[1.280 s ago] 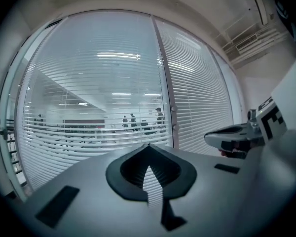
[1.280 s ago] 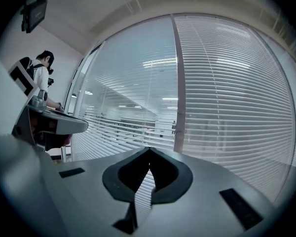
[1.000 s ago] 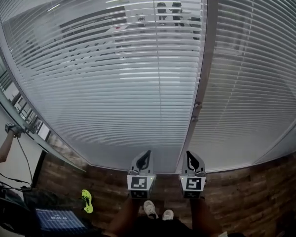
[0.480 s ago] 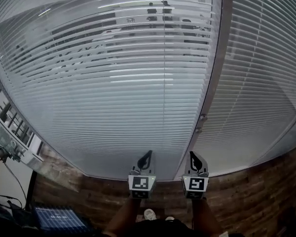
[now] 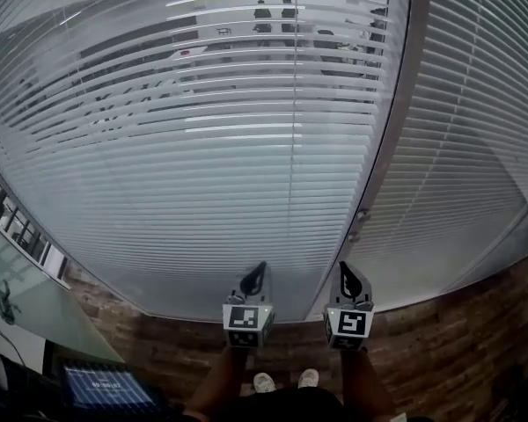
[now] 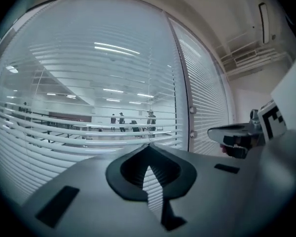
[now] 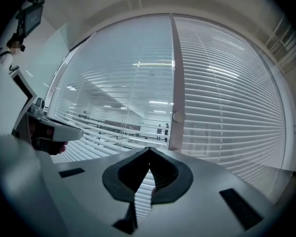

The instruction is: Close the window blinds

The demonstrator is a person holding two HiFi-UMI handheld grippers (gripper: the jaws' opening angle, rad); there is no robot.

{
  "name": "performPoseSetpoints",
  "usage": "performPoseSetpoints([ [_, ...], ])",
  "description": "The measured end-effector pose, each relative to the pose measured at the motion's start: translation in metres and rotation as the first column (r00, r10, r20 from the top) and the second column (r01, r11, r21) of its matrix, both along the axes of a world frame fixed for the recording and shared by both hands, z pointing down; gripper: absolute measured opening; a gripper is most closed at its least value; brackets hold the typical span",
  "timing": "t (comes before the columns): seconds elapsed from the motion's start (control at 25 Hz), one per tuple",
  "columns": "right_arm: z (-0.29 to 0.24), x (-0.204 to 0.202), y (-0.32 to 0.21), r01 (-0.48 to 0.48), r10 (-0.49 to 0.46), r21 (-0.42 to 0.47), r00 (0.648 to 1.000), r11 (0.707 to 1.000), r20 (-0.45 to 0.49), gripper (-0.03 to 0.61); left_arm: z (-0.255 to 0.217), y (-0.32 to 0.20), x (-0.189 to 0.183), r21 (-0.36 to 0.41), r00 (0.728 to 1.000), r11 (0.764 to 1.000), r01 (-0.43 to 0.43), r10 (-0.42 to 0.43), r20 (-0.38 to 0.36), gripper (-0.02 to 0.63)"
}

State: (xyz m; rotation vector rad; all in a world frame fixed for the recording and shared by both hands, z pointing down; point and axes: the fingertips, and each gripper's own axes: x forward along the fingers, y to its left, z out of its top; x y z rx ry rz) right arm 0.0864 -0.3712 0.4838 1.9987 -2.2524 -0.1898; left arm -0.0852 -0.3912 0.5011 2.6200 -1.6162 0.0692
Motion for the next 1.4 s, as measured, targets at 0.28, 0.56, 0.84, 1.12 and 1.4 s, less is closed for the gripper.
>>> performPoseSetpoints([
  [0.28,-0.005,0.027,-0.017,-0.034,0.033,0.053,0.999,0.998,0.018,0.002,0.012,-0.002,0.015,-0.003,0.999,1.000,0.012,-0.011,0.040,-0.006],
  [0.56,-0.029,0.041,-0.040,-0.050,0.048,0.125,0.999,0.991,0.019,0.002,0.012,-0.018,0.017,0.007,0.997,0.999,0.034,-0.035,0.067,-0.008],
  [0.84,-0.039,0.045,-0.050,-0.035,0.037,0.158,0.999,0.987,-0.009,0.003,0.007,-0.023,0.022,0.019,0.997,0.999,0.050,-0.051,0.054,-0.008],
  [1.12,-0.045,0.049,-0.060,-0.029,0.031,0.153,0.999,0.988,-0.010,0.077,0.005,-0.031,0.033,0.035,0.997,0.999,0.037,-0.039,0.061,-0.008],
  [1.4,-0.045,0.051,-0.073,-0.009,0.010,0.139,1.000,0.990,-0.004,0.121,0.004,-0.036,0.039,0.084,0.998,0.996,0.028,-0.032,0.054,-0.006],
])
